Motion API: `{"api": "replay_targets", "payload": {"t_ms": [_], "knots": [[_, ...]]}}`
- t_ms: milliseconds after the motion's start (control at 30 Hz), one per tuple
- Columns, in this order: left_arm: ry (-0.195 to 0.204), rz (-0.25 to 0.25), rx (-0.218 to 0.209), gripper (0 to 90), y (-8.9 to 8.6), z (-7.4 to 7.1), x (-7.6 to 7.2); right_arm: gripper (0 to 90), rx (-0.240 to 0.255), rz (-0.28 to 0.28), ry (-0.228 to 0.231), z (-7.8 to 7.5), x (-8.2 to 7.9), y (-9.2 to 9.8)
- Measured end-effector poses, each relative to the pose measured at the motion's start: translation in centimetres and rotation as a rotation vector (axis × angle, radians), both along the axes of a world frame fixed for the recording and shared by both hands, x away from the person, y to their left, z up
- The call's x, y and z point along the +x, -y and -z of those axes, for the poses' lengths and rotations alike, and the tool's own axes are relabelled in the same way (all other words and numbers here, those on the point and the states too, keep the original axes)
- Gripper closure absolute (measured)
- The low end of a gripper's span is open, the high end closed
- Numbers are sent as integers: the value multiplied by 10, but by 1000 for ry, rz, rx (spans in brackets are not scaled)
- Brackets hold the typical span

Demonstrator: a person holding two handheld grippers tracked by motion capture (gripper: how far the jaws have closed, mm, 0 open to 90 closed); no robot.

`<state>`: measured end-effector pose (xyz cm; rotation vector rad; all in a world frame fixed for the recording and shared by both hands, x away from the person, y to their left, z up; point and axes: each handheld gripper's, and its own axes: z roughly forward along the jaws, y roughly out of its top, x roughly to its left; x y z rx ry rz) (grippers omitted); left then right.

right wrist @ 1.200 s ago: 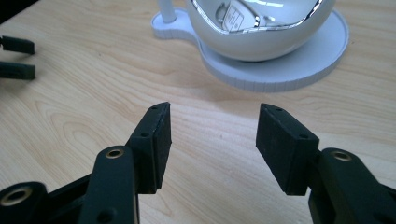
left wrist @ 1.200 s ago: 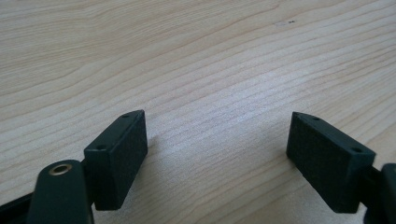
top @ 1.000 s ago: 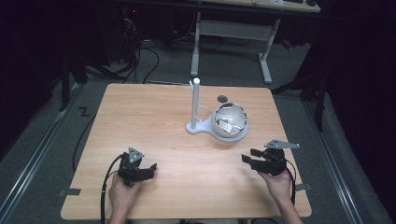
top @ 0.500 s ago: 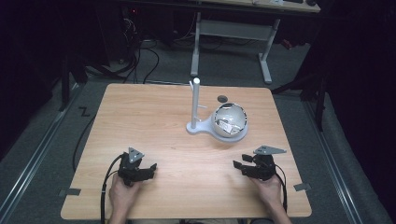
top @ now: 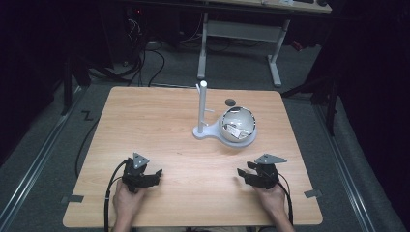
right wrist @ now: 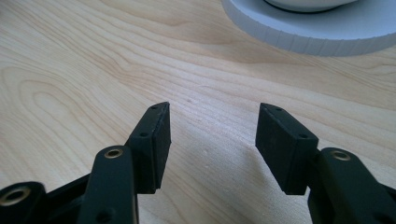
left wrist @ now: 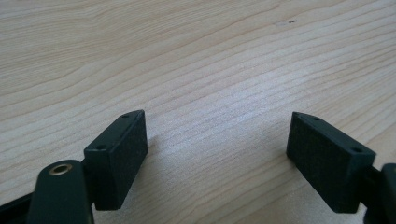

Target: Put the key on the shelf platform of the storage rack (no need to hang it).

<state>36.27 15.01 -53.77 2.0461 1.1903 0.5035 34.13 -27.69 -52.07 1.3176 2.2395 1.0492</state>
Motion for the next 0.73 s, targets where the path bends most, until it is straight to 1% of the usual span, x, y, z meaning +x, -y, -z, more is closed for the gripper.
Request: {"api": "replay_targets", "payload": {"t_ms": [167, 233, 367, 567, 733], "knots": [[0, 0, -1, 208, 0, 0, 0, 454, -62, -2, 9, 8, 0, -6], [0, 0, 0, 208, 0, 0, 0, 450, -72, -1, 23, 10, 1, -7], [0, 0, 0, 208, 0, 0, 0, 438, -91, 3, 36, 11, 0, -9], [0, 0, -1, 209, 0, 0, 0, 404, -95, 9, 36, 11, 0, -9], [0, 0, -1, 210, 0, 0, 0, 403, -93, 10, 34, 11, 0, -9]]}}
